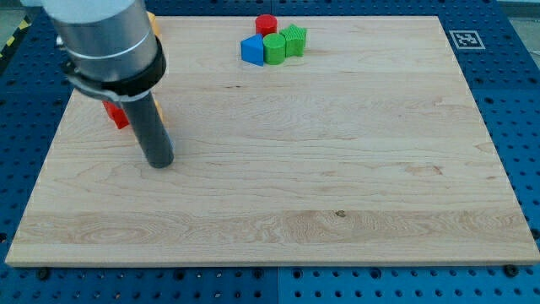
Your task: Point your arm at the yellow hexagon
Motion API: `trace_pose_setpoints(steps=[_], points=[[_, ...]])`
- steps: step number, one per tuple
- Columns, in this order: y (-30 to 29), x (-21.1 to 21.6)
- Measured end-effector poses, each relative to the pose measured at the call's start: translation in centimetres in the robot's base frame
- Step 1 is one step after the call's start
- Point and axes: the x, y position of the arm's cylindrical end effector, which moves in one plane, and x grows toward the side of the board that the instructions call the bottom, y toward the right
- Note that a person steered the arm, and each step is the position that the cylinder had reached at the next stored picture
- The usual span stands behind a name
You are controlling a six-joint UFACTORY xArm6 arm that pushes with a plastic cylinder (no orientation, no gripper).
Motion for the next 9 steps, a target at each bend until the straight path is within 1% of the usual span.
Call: trace_pose_setpoints(steps=[1,2,3,4,5,6,8,9], points=[[1.5,-0.3],[7.3,0.4],[9.5,-4.3],[9.3,-9.8],[5.6,-13.8],[-1.9,-15.9],[-15.0,-24.6],[-15.7,-25.4]])
